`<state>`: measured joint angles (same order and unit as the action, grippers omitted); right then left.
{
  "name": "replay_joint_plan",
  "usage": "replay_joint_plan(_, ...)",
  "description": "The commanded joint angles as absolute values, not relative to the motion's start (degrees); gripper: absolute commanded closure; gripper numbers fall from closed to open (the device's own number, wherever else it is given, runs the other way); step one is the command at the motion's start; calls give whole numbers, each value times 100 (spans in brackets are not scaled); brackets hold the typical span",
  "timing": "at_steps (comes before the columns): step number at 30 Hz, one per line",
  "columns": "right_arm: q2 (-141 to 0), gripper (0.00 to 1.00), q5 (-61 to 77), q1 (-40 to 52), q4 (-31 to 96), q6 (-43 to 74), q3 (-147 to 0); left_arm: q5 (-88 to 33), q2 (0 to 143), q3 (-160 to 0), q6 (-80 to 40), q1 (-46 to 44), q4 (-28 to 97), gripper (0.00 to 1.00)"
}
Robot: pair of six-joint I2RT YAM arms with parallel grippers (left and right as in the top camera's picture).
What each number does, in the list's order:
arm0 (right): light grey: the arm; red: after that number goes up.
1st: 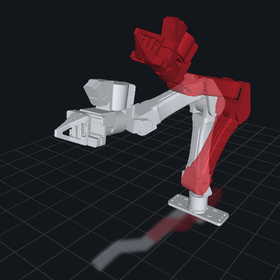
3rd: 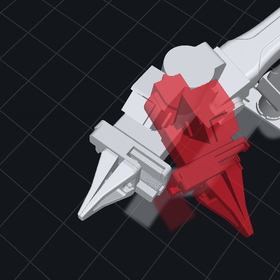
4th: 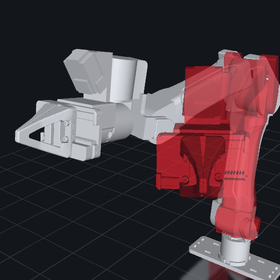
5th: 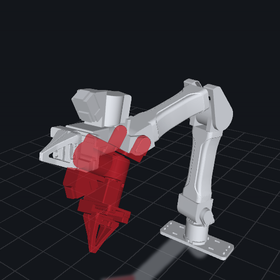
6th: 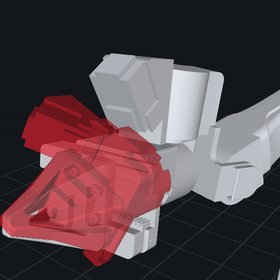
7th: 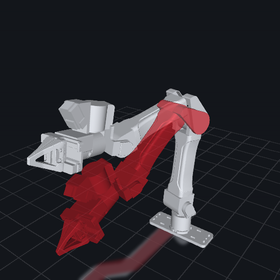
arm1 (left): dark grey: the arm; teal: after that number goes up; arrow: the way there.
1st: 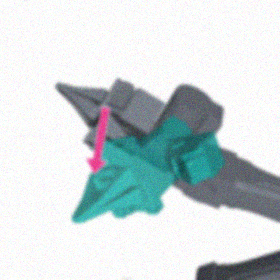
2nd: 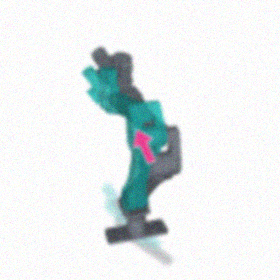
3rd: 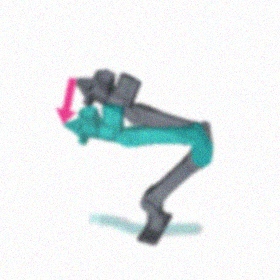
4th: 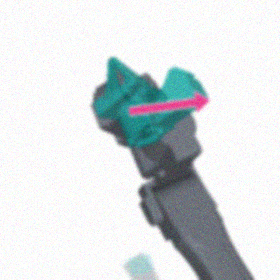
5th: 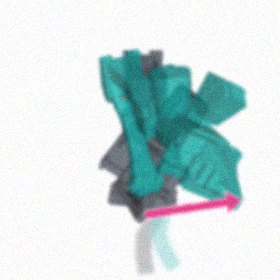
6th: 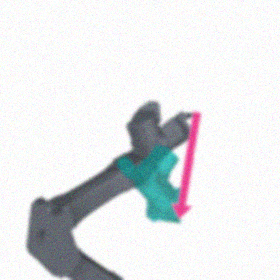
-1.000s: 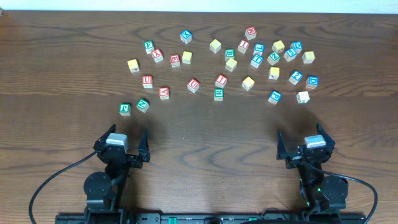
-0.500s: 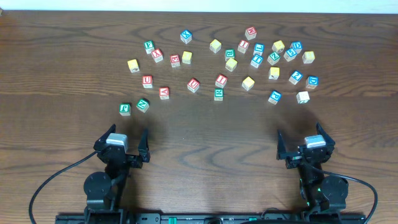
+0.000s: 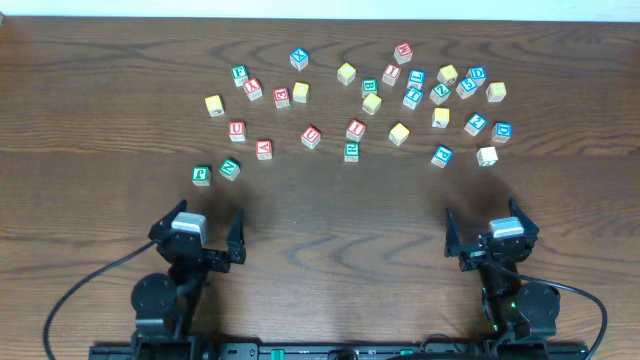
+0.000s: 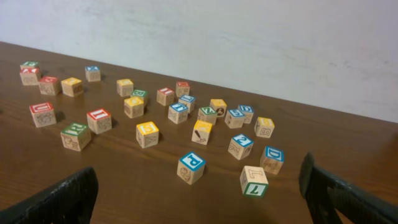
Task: Spell out AI2
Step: 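Move the left gripper forward over the red-lettered A block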
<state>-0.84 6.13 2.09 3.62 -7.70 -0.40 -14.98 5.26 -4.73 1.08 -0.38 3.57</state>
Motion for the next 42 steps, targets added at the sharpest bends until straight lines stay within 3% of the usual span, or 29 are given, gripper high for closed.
replay_joint_plan(1,-49,1,554,169,390,-668,-32,-1627,1326,-1605,-5,-5,460,1)
replay_joint_plan(15,-49,1,554,169,390,-668,-32,-1636,6676,-6193,349,-8,3555,2)
replay_joint_plan(20,-49,1,554,169,388,-668,-32,-1839,7935,-6925,340,-8,4029,2)
replay_joint_plan(32,-49,1,554,169,388,-668,-32,-2794,9061,-6923,338,-8,3573,2)
replay_joint_plan(39,-49,1,554,169,390,-668,-32,-2724,9056,-6923,213,-8,3402,2)
replay_joint_plan(42,-49,1,554,169,390,-668,-32,-1979,9056,-6923,-521,-25,3507,2)
